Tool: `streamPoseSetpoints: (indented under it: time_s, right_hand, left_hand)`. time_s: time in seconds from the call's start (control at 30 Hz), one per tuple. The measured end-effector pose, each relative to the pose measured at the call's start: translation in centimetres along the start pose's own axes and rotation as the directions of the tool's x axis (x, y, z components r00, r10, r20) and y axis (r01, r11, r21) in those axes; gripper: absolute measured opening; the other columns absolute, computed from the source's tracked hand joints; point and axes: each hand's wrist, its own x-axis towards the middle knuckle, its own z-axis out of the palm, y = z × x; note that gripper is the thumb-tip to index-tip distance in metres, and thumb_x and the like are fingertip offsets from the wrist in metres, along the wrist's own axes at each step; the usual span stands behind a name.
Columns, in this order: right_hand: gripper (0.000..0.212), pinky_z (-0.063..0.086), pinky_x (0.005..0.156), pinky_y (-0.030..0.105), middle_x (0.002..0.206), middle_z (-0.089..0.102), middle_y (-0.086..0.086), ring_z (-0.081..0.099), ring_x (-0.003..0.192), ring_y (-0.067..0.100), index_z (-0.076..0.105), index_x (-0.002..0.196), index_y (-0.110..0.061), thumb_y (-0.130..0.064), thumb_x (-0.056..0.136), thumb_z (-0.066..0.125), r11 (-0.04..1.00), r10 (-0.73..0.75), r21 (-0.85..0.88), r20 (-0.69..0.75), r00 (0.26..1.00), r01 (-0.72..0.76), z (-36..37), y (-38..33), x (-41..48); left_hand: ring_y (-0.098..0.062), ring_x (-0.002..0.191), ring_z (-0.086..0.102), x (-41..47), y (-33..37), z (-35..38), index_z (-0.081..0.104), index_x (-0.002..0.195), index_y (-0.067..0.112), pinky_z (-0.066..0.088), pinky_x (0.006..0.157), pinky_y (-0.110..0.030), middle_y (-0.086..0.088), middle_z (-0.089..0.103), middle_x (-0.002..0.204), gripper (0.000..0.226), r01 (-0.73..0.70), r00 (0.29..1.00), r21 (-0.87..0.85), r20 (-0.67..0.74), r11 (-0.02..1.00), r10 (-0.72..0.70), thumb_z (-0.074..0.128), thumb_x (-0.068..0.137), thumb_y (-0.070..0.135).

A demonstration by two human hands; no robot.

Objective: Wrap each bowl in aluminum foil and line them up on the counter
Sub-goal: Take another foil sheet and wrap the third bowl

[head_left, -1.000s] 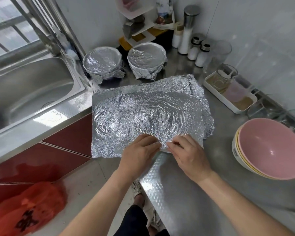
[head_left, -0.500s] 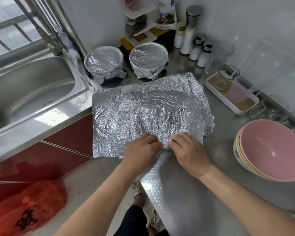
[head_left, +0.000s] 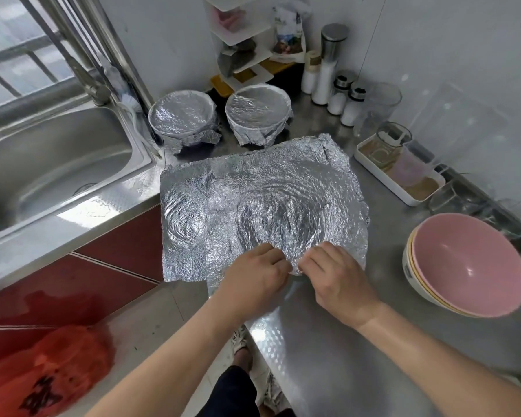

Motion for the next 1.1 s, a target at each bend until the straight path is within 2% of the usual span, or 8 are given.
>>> streamPoseSetpoints:
  time_s: [0.17, 0.3, 0.43, 0.53, 0.63, 0.73, 0.9, 1.1]
  right_hand:
    - [0.025, 0.043, 0.063, 0.032, 0.077, 0.057, 0.004, 0.051, 0.071, 0.024, 0.062, 0.075, -0.009, -0.003, 0.082, 0.039, 0.999, 0.021, 0.026, 0.008, 1.000, -0.021, 0.0, -2.0, -2.9]
    - [0.012, 0.037, 0.064, 0.030, 0.077, 0.055, 0.003, 0.046, 0.074, 0.021, 0.060, 0.075, -0.013, -0.003, 0.079, 0.053, 0.998, 0.058, 0.023, 0.037, 0.998, -0.059, 1.2, -3.1, -4.8]
    - [0.007, 0.042, 0.069, 0.031, 0.090, 0.057, 0.000, 0.050, 0.083, 0.021, 0.062, 0.089, -0.015, -0.017, 0.084, 0.059, 0.992, 0.037, 0.114, 0.099, 0.994, -0.048, 0.9, -3.3, -5.1]
    - [0.017, 0.045, 0.075, 0.032, 0.102, 0.058, -0.002, 0.053, 0.092, 0.020, 0.065, 0.101, -0.016, -0.027, 0.089, 0.060, 0.985, 0.046, 0.156, 0.135, 0.990, -0.067, 0.2, -2.8, -5.2]
    - [0.011, 0.048, 0.073, 0.033, 0.099, 0.061, 0.001, 0.053, 0.089, 0.021, 0.068, 0.095, -0.015, -0.014, 0.084, 0.070, 0.989, 0.042, 0.138, 0.107, 0.993, -0.057, 0.2, -1.9, -5.2]
    - [0.014, 0.044, 0.070, 0.030, 0.092, 0.061, 0.000, 0.052, 0.085, 0.021, 0.069, 0.088, -0.014, -0.007, 0.077, 0.076, 0.992, 0.024, 0.119, 0.100, 0.995, -0.036, 0.5, -1.2, -5.3]
    - [0.012, 0.045, 0.062, 0.031, 0.089, 0.062, 0.001, 0.051, 0.081, 0.021, 0.069, 0.088, -0.014, -0.007, 0.079, 0.066, 0.996, -0.049, 0.075, 0.073, 0.996, 0.043, 0.6, -0.9, -5.4]
    - [0.011, 0.039, 0.069, 0.031, 0.092, 0.063, 0.002, 0.054, 0.084, 0.022, 0.068, 0.088, -0.013, -0.008, 0.081, 0.061, 0.999, -0.040, 0.014, 0.046, 0.998, 0.039, 0.3, -0.4, -4.8]
  left_hand:
    - [-0.016, 0.067, 0.056, -2.7, 1.6, 0.6, 0.069, 0.071, 0.016, 0.050, 0.060, -0.031, 0.004, 0.063, 0.071, 0.032, -0.040, 0.999, -0.003, 0.011, 0.999, 0.040, 0.047, 0.092, 0.026]
    - [-0.016, 0.068, 0.053, -4.4, 2.4, 1.5, 0.066, 0.070, 0.016, 0.048, 0.059, -0.028, 0.004, 0.061, 0.072, 0.029, -0.008, 1.000, -0.027, 0.005, 1.000, 0.008, 0.051, 0.091, 0.030]
    - [-0.018, 0.076, 0.053, -5.0, 2.5, 1.1, 0.068, 0.086, 0.015, 0.051, 0.064, -0.028, 0.002, 0.062, 0.081, 0.017, 0.035, 0.999, -0.080, 0.033, 0.996, -0.033, 0.055, 0.085, 0.026]
    - [-0.017, 0.082, 0.054, -4.9, 2.8, 0.1, 0.072, 0.097, 0.014, 0.039, 0.067, -0.019, 0.001, 0.064, 0.089, 0.034, 0.080, 0.997, -0.101, 0.002, 0.992, -0.080, 0.048, 0.086, 0.035]
    - [-0.015, 0.084, 0.054, -4.9, 3.0, 0.2, 0.074, 0.090, 0.020, 0.046, 0.062, -0.023, 0.005, 0.065, 0.090, 0.040, 0.105, 0.994, -0.098, 0.003, 0.990, -0.105, 0.044, 0.094, 0.046]
    - [-0.016, 0.082, 0.054, -5.3, 2.8, 0.9, 0.074, 0.087, 0.021, 0.050, 0.058, -0.029, 0.007, 0.064, 0.087, 0.039, 0.116, 0.993, -0.099, -0.004, 0.988, -0.117, 0.046, 0.096, 0.046]
    - [-0.017, 0.080, 0.056, -5.5, 2.3, 1.7, 0.071, 0.085, 0.018, 0.049, 0.064, -0.028, 0.005, 0.064, 0.085, 0.026, 0.003, 1.000, -0.015, -0.004, 1.000, -0.003, 0.055, 0.096, 0.036]
    - [-0.018, 0.088, 0.053, -5.4, 0.9, 1.1, 0.072, 0.091, 0.012, 0.047, 0.072, -0.028, 0.001, 0.066, 0.093, 0.029, -0.014, 0.999, -0.023, -0.040, 1.000, 0.013, 0.046, 0.096, 0.025]
